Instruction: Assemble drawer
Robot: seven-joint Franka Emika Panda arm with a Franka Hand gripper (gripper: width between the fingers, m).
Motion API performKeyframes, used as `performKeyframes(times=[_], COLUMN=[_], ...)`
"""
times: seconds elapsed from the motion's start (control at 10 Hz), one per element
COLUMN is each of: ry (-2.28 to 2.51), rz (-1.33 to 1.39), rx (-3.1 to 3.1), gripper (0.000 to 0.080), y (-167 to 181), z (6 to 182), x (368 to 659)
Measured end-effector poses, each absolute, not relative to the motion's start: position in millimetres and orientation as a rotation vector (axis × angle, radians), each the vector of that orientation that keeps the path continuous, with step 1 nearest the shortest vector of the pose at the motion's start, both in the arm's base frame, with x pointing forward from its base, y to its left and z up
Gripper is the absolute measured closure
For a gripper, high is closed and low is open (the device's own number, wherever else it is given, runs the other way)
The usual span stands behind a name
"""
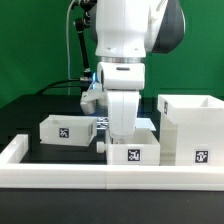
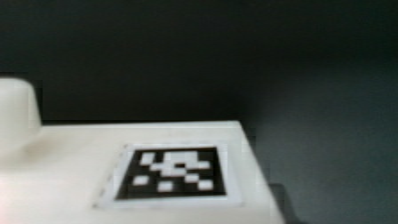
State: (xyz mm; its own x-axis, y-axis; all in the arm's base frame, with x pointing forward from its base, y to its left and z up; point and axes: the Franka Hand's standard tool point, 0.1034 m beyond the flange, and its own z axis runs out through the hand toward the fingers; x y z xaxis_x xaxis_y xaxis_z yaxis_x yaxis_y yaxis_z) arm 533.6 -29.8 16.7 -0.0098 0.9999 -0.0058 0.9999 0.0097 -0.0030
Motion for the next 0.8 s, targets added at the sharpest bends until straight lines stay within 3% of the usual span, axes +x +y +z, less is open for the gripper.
performKeyframes(times=[0.8], ry=[2.191], rz=[0.007], rx=[2.240], gripper=[0.0758], y=[-22.0], z=[15.5], x=[541.4])
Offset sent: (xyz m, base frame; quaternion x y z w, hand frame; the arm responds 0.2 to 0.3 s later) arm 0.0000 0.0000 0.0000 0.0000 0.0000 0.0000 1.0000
